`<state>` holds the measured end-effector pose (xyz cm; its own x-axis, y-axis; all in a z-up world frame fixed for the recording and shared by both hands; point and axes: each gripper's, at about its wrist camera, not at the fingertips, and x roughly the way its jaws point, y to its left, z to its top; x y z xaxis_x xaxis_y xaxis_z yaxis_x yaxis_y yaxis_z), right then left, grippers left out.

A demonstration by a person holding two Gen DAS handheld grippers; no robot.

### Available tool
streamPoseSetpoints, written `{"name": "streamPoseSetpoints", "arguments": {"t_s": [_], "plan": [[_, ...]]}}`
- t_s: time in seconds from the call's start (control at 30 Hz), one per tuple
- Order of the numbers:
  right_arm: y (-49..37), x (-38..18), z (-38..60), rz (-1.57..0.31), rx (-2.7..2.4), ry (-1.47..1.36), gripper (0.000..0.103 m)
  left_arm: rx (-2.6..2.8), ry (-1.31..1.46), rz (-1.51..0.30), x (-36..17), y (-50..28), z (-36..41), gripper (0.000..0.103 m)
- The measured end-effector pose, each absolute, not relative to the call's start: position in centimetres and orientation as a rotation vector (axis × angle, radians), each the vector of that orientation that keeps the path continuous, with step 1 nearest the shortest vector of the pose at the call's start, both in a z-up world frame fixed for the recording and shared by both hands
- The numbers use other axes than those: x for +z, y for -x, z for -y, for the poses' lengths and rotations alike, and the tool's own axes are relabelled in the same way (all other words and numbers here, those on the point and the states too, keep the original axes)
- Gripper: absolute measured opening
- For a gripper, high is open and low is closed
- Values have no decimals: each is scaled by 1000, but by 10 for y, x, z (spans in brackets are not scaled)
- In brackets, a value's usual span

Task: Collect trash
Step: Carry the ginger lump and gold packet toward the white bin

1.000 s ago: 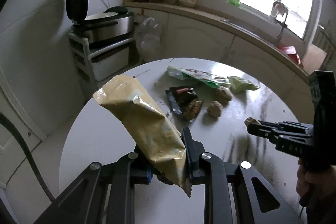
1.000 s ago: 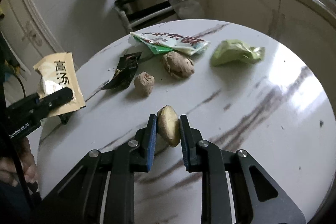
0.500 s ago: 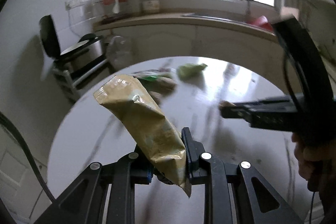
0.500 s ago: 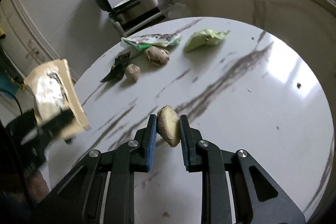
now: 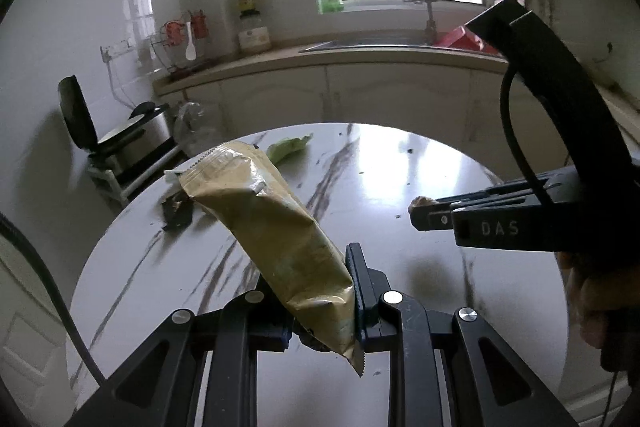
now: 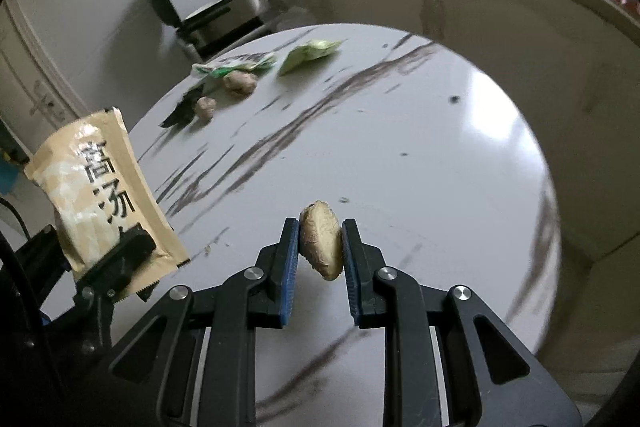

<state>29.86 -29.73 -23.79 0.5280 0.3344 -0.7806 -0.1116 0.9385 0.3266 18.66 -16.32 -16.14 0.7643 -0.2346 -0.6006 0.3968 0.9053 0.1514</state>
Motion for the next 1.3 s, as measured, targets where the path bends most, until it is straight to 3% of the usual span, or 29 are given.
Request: {"name": "streamPoseSetpoints", "arguments": {"t_s": [0.6, 0.97, 1.3], "plan": [[-280, -197, 310, -932, 166, -211, 20, -394, -289, -460, -129, -184, 158, 19], [-253, -200, 363, -888, 137, -294, 20, -512, -284, -531, -134, -193, 199, 19], [-205, -212, 464, -839, 25, -406, 20, -648, -297, -623, -139, -218, 286, 17]]}}
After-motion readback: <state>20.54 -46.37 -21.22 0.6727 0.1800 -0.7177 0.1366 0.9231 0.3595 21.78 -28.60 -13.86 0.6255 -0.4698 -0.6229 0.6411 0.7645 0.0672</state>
